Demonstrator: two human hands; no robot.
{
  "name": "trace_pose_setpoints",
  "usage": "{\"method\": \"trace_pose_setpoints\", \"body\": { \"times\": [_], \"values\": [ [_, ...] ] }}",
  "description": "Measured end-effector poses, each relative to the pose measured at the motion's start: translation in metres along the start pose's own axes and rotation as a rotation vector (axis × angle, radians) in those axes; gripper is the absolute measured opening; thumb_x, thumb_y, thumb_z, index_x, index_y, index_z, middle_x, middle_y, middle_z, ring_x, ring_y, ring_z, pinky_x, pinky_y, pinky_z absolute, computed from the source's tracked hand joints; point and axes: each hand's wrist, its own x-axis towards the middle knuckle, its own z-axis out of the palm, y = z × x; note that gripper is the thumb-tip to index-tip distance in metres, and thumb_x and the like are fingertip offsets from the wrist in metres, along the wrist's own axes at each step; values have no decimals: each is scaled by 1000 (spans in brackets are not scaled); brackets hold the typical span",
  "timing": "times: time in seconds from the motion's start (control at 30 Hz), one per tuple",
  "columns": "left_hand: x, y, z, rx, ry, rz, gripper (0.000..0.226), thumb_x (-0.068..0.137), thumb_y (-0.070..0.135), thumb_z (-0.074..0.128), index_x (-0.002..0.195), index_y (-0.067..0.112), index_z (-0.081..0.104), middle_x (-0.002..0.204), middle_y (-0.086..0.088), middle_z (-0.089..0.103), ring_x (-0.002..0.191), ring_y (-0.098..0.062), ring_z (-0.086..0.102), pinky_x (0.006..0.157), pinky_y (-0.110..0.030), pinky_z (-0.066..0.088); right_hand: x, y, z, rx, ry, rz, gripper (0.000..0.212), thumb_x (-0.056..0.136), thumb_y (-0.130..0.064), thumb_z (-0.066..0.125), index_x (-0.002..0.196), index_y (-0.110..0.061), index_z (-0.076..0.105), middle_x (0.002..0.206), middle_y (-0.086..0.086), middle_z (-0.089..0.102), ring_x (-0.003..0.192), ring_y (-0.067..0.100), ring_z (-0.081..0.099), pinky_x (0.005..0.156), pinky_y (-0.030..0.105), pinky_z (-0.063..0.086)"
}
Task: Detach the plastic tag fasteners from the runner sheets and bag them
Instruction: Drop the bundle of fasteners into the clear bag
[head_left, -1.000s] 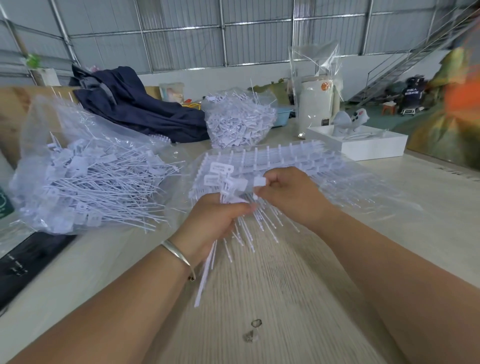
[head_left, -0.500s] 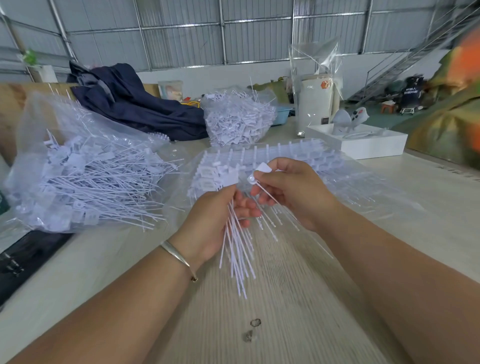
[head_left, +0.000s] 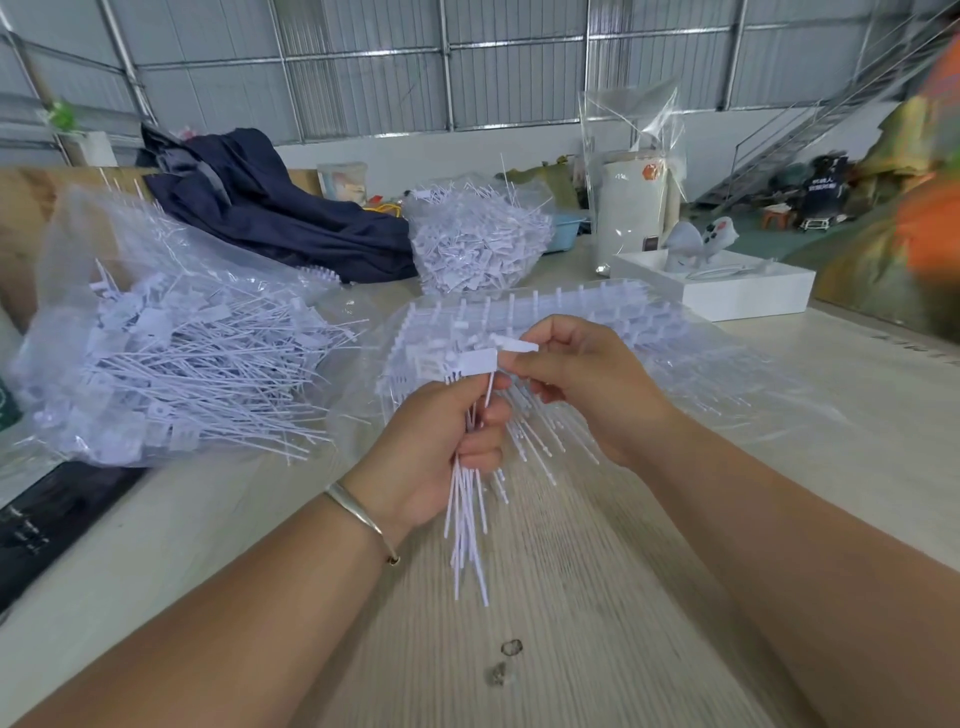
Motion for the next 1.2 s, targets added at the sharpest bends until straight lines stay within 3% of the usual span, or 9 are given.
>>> {"method": "trace_pose_setpoints", "body": {
  "times": [0.1, 0.2, 0.33, 0.47, 0.67, 0.8, 0.97, 1.1, 1.2],
  "values": [
    [-1, 2, 0, 36, 29, 95, 20, 99, 26, 53, 90, 10, 60, 55, 6, 38, 39, -5, 26, 36, -16, 23, 0, 3, 3, 80, -156, 142, 41, 84, -25, 73, 114, -3, 54, 103, 14, 70, 91, 22, 67, 80, 33, 53],
    [-3, 5, 0, -10, 103, 168, 39, 94, 35, 58, 60, 16, 61, 47, 8, 44, 37, -4, 40, 39, -15, 36, -5, 2, 7, 233, -441, 271, 65, 81, -26, 71, 134, 1, 45, 108, 14, 70, 104, 28, 67, 97, 41, 52],
    [1, 9, -1, -396, 266, 146, 32, 98, 26, 53, 69, 14, 48, 57, 1, 48, 43, -9, 41, 43, -19, 37, -14, 1, 13, 243, -759, 347, 32, 88, -12, 64, 118, -2, 59, 106, 18, 65, 99, 34, 62, 97, 45, 51],
    [3, 0, -5, 191, 499, 389, 40, 100, 37, 46, 71, 12, 60, 55, 9, 60, 48, -5, 54, 50, -19, 43, -16, -3, 7, 161, -841, 351, 21, 92, -8, 57, 112, 0, 60, 99, 23, 66, 86, 31, 65, 86, 40, 55],
    [7, -7, -13, 456, 492, 579, 44, 98, 35, 54, 70, 1, 58, 53, 9, 54, 50, 1, 50, 52, -17, 40, -14, -1, 9, -149, -610, 164, 22, 98, -16, 54, 78, -17, 64, 59, -1, 48, 50, 9, 42, 57, 23, 37],
    [10, -9, -17, 441, 504, 545, 42, 97, 32, 56, 65, 5, 55, 49, 8, 52, 45, 2, 51, 45, -9, 37, -13, 10, 22, -567, -391, -100, 21, 101, -20, 49, 87, -14, 63, 74, -1, 54, 66, 13, 49, 66, 31, 43],
    [14, -7, -24, 376, 431, 415, 35, 93, 43, 58, 71, 16, 54, 65, 0, 59, 55, -7, 55, 56, -23, 43, -11, 12, 27, -858, -249, -289, 27, 103, -27, 40, 86, -10, 53, 79, 6, 62, 77, 26, 58, 77, 43, 48],
    [14, -7, -23, 296, 322, 296, 22, 85, 43, 66, 87, 24, 56, 65, 2, 56, 51, -13, 50, 52, -26, 36, -9, 11, 23, -859, -71, -289, 35, 103, -31, 38, 70, -20, 39, 61, -3, 43, 64, 23, 46, 67, 40, 40],
    [16, -7, -27, 261, 296, 297, 24, 79, 40, 67, 94, 24, 58, 61, 4, 54, 47, -11, 48, 49, -25, 36, -5, 10, 22, -759, 22, -219, 39, 103, -30, 38, 73, -7, 44, 61, 0, 41, 61, 19, 39, 63, 36, 33]
  ]
}}
